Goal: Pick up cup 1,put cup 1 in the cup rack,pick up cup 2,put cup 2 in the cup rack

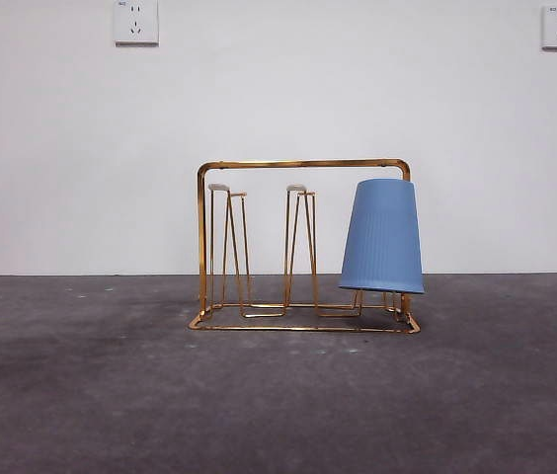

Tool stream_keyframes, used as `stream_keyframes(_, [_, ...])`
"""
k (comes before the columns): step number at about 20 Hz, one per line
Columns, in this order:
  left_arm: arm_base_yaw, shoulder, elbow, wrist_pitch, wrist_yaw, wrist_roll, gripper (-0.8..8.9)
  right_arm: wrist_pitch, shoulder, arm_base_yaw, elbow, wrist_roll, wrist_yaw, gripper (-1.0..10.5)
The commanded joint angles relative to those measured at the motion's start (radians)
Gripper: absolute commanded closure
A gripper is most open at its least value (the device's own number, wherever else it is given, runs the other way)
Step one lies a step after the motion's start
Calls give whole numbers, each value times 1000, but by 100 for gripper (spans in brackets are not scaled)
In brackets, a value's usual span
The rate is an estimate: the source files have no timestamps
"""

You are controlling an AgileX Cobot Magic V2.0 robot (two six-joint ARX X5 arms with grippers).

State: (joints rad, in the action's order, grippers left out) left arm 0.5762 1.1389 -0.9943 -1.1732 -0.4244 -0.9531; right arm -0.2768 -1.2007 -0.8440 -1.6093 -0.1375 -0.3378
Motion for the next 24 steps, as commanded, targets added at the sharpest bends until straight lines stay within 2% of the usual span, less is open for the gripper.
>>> stream_keyframes(1, [-52,-25,-2,72,-34,11,822,-80,41,0,3,55,33,748])
stream_keyframes(3, [-87,-43,-2,153,-63,43,822,-167,69,0,3,79,69,749])
stream_keyframes(6, [-134,-70,-2,328,-101,148,822,-315,113,0,3,124,126,752])
stream_keyframes(10, [-167,-88,-11,623,-93,361,822,-484,158,0,3,165,206,756])
stream_keyframes(14, [-163,-73,-29,897,28,616,822,-593,192,0,3,188,298,756])
stream_keyframes(16, [-156,-56,-34,973,80,698,822,-623,198,0,3,191,322,756])
stream_keyframes(19, [-146,-18,-35,1038,152,779,822,-661,201,0,3,193,353,756])
stream_keyframes(24, [-144,63,-36,1052,198,839,822,-694,202,0,4,195,366,756])
